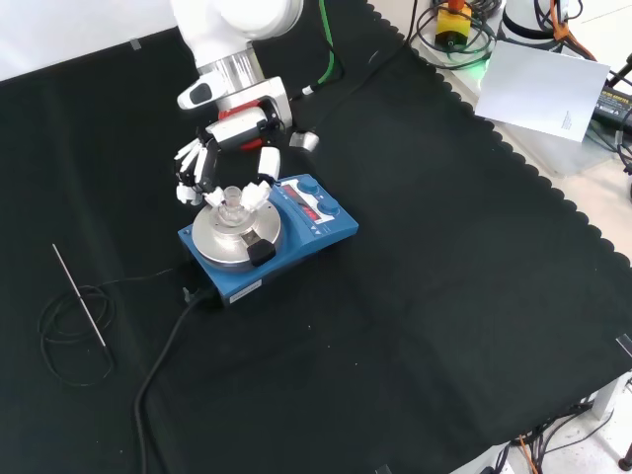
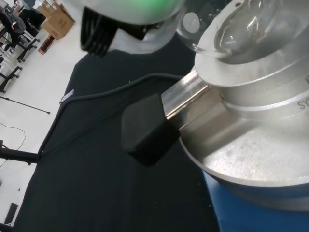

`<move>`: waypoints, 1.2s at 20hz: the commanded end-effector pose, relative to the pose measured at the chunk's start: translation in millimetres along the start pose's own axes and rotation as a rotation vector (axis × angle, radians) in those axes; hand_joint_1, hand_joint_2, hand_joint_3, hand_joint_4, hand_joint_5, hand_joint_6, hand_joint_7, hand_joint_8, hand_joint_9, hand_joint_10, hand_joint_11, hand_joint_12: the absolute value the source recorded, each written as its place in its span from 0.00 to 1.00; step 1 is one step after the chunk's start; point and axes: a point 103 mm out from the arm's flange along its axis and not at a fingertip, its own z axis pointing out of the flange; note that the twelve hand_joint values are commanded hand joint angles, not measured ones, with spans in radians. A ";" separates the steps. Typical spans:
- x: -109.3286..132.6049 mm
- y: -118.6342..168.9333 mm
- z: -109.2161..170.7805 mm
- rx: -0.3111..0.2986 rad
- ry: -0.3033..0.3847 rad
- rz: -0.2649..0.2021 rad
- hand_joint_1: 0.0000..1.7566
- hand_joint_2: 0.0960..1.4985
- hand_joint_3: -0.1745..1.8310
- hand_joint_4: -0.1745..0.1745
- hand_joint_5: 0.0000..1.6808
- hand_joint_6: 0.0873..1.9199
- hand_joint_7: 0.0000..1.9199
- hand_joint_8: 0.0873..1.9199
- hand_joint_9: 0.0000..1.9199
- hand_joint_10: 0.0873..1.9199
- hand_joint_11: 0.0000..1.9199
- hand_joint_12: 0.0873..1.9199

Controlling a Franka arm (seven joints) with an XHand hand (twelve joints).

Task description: Place the round-bottom flask on the heater.

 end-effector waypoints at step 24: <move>-26.4 -0.9 -4.2 -0.012 0.030 -0.007 0.59 0.38 0.47 0.42 0.39 0.44 0.23 0.29 0.32 0.29 0.07 0.69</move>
